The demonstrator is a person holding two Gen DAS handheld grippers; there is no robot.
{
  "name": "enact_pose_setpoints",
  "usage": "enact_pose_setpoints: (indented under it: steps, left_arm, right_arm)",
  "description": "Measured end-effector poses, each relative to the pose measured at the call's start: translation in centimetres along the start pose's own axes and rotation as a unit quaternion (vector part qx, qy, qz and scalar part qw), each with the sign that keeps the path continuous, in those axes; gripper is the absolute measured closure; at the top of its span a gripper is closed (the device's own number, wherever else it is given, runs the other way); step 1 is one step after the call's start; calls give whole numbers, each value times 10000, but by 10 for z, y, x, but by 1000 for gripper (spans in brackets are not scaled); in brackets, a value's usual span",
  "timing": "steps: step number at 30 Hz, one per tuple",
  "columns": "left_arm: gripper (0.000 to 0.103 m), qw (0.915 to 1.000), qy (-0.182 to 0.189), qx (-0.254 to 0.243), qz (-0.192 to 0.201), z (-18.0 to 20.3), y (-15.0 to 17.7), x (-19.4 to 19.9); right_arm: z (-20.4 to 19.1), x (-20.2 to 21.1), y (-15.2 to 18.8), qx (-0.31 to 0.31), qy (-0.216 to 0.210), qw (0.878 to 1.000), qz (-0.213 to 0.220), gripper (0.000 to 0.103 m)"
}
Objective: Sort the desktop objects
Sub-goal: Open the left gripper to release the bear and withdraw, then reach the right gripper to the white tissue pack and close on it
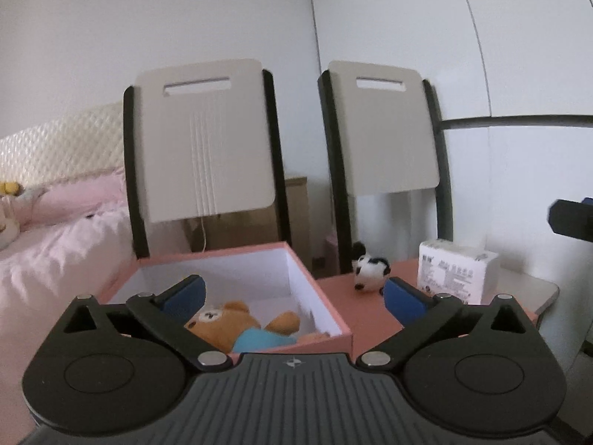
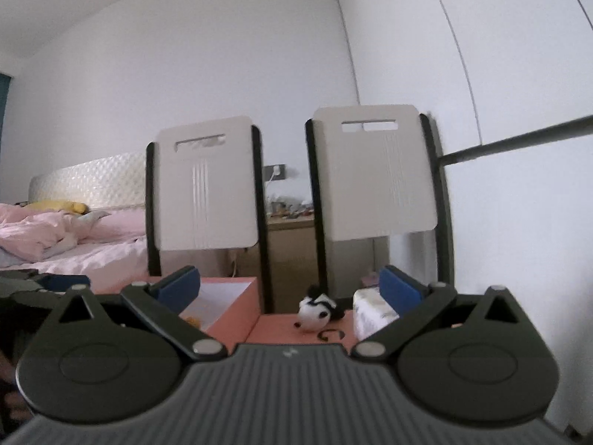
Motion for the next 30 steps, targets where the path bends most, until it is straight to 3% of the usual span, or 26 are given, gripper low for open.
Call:
enact_pose_setpoints:
  steps: [6, 9, 11, 15, 25, 30]
  left_arm:
    - [0, 9999, 46, -48, 130, -9, 9, -5]
    - [0, 9997, 92, -149, 190, -19, 20, -8]
    - [0, 9998, 79, -140, 129, -30, 30, -13]
    - [0, 9996, 25, 244, 100, -52, 43, -16]
    - [0, 9983, -296, 449, 222, -72, 46, -12]
    - [0, 9982, -308, 469, 218, -73, 46, -10]
  right_arm:
    - [11, -18, 14, -352, -209, 9989, -214, 0]
    - [15, -29, 29, -596, -297, 9949, -760, 0]
    - [16, -34, 34, -709, -285, 9931, -886, 0]
    - [7, -47, 45, -325, -38, 9942, -1023, 0]
    - [-21, -73, 66, -68, -418, 9890, -1415, 0]
    - [-21, -75, 61, -3, -357, 9898, -1382, 0]
Point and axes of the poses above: each gripper's, at about its wrist camera, not at the fingertips, and x roughly against the way its jaws point, z to its right, y to its underside, the point moved 8 cm from there along -x, roughly the way its jaws point, and after that the axes turned 14 degrees about y, right-handed, at the moved point
